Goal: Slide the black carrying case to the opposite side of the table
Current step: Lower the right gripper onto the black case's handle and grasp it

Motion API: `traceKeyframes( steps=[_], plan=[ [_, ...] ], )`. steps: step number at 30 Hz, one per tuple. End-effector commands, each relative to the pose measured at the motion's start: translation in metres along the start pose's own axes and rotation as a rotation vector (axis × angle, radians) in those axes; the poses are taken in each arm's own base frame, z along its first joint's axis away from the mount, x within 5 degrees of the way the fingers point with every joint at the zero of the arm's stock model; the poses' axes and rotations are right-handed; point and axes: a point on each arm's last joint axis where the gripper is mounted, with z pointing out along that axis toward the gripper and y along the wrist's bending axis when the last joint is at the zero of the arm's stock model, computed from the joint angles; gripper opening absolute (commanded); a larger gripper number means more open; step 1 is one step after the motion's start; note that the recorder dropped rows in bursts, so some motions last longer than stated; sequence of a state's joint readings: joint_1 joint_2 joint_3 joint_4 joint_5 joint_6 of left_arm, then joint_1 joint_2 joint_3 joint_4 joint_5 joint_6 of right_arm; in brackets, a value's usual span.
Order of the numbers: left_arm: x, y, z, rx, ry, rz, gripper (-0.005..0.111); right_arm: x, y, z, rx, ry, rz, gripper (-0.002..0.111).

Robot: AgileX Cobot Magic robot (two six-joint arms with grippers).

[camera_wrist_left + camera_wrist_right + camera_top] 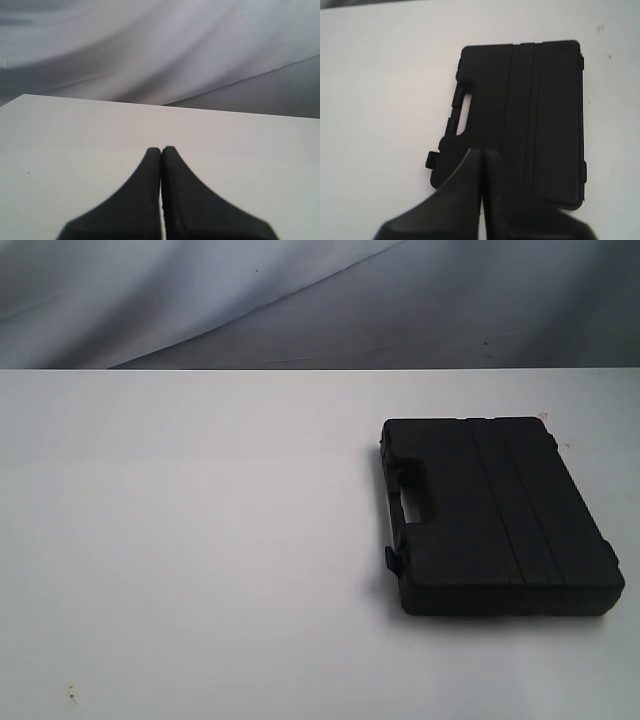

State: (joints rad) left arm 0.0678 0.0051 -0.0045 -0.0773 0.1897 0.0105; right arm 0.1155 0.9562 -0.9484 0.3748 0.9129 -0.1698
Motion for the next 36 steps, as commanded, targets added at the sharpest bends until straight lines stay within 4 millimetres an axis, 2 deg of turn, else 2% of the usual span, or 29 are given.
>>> traceKeyframes(
  steps=[1, 4, 12, 15, 18, 22, 27, 36],
  plan=[
    [0.001, 0.0, 0.0, -0.001, -0.003, -0.009, 0.001, -0.005, -0.001, 0.033, -0.041, 0.107, -0.011, 0.0],
    [0.001, 0.0, 0.0, -0.001, -0.003, -0.013, 0.001, -0.005, 0.014, 0.066, -0.082, 0.176, -0.055, 0.0],
    [0.001, 0.0, 0.0, -0.001, -0.003, -0.013, 0.001, 0.004, 0.043, 0.131, -0.06, 0.241, -0.101, 0.0],
    [0.001, 0.0, 0.0, -0.001, -0.003, -0.009, 0.001, 0.01, 0.053, 0.151, -0.068, 0.266, -0.103, 0.0],
    [0.001, 0.0, 0.0, -0.001, -0.003, -0.009, 0.001, 0.012, 0.063, 0.17, -0.065, 0.37, -0.111, 0.0],
    [0.001, 0.0, 0.0, -0.001, -0.003, -0.009, 0.001, 0.001, 0.078, 0.188, -0.053, 0.49, -0.156, 0.0],
    [0.001, 0.0, 0.0, -0.001, -0.003, -0.013, 0.001, -0.014, 0.092, 0.202, -0.049, 0.578, -0.18, 0.0],
    [0.001, 0.0, 0.0, -0.001, -0.003, -0.013, 0.001, -0.031, 0.095, 0.235, 0.037, 0.679, -0.2, 0.0]
  ],
)
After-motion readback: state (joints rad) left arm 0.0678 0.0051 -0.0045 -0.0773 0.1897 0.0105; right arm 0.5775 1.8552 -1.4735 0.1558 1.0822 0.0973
